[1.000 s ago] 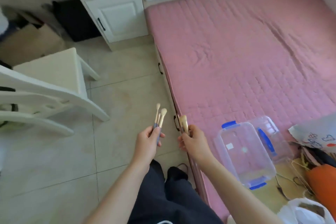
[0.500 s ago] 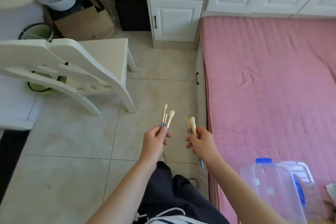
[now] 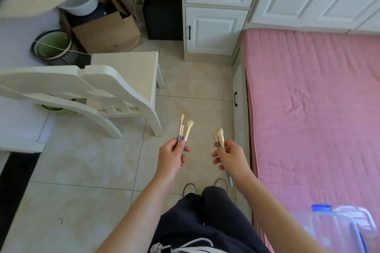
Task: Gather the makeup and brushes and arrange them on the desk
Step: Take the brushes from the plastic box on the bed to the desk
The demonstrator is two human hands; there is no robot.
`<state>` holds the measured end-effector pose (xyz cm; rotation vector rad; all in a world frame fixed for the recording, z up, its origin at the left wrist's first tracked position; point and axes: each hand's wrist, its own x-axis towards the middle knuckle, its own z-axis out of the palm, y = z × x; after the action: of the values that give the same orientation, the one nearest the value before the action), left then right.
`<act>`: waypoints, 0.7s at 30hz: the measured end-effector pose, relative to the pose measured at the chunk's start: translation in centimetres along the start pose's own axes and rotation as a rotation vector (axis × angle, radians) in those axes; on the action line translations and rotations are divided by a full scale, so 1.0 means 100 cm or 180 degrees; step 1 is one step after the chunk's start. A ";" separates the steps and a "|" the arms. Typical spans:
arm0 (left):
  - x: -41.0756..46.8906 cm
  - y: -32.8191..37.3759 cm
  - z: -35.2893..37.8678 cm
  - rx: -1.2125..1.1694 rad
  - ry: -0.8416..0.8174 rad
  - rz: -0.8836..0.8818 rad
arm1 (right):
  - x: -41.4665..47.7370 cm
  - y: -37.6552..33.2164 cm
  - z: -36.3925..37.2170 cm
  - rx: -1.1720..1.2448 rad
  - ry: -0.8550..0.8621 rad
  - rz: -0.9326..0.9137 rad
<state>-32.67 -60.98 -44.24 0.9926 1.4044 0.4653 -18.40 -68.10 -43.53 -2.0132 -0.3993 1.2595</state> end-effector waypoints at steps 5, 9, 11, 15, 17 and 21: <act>0.030 0.018 0.004 -0.0100 0.0004 -0.0023 | 0.031 -0.023 0.001 0.0043 -0.0007 0.0054; 0.057 0.040 0.016 -0.0098 0.0025 0.0055 | 0.063 -0.046 -0.006 0.0086 -0.0042 0.0067; 0.072 0.053 0.026 -0.0085 0.0063 0.0093 | 0.081 -0.059 -0.011 0.0097 -0.0070 0.0055; 0.106 0.086 0.056 -0.0078 0.0165 0.0120 | 0.120 -0.091 -0.029 0.0118 -0.0155 0.0039; 0.122 0.105 0.074 -0.0066 0.0151 0.0134 | 0.141 -0.109 -0.040 0.0144 -0.0184 0.0027; 0.156 0.140 0.104 -0.0085 0.0154 0.0164 | 0.180 -0.144 -0.061 0.0086 -0.0234 -0.0023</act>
<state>-16.36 -44.19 -43.77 1.0035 1.4148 0.5480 -2.98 -49.92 -43.36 -1.9454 -0.4219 1.3307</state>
